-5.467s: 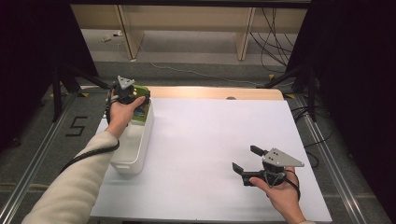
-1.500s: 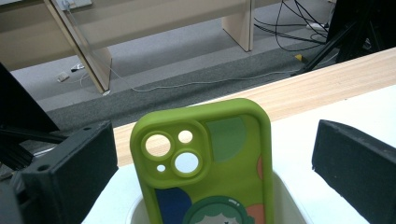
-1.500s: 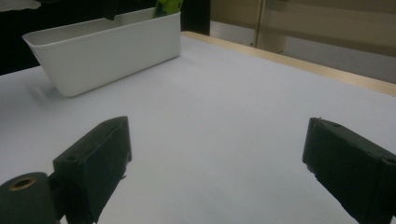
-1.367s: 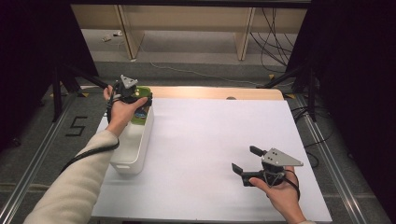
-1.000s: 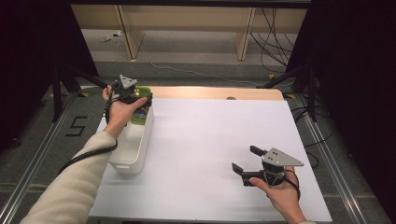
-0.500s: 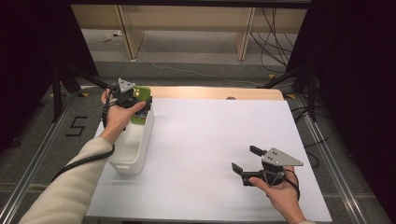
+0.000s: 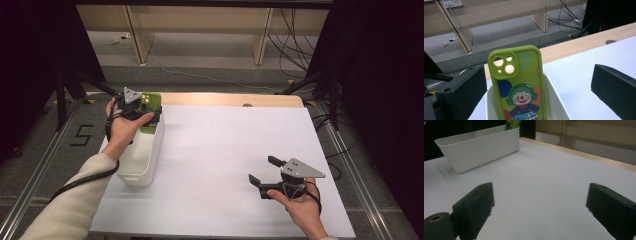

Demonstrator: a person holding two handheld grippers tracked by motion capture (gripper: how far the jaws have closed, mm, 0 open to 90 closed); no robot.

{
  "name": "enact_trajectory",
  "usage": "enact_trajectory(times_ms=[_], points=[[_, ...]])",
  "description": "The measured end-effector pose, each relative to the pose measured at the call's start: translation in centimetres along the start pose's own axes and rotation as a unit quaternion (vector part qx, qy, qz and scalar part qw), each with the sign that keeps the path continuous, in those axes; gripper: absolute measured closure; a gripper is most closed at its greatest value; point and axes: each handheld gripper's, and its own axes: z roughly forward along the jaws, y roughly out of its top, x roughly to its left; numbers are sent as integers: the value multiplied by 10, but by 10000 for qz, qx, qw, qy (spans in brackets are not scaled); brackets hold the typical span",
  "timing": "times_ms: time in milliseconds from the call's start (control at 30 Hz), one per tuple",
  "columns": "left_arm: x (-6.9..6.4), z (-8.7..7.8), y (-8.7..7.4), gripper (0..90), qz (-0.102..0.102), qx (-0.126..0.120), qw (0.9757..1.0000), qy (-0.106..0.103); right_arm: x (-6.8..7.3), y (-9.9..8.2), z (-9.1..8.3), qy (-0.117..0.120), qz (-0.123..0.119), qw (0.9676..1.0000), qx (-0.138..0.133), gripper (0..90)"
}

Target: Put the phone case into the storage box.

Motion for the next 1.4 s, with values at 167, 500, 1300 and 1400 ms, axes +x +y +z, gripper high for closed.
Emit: enact_trajectory(times_ms=[167, 500, 1300, 1400], points=[[1, -6, -2, 0, 4, -12, 10000, -24, 0, 0, 0, 5, -4, 10000, 11, 91], [-2, -18, -8, 0, 68, -34, 9999, -142, 0, 0, 0, -13, -3, 10000, -5, 91], [-9, -42, -18, 0, 122, -181, 9992, -346, 0, 0, 0, -36, -5, 10000, -7, 91], [-10, -45, -21, 0, 125, -197, 9990, -379, 0, 0, -1, -45, 2, 10000, -6, 91]])
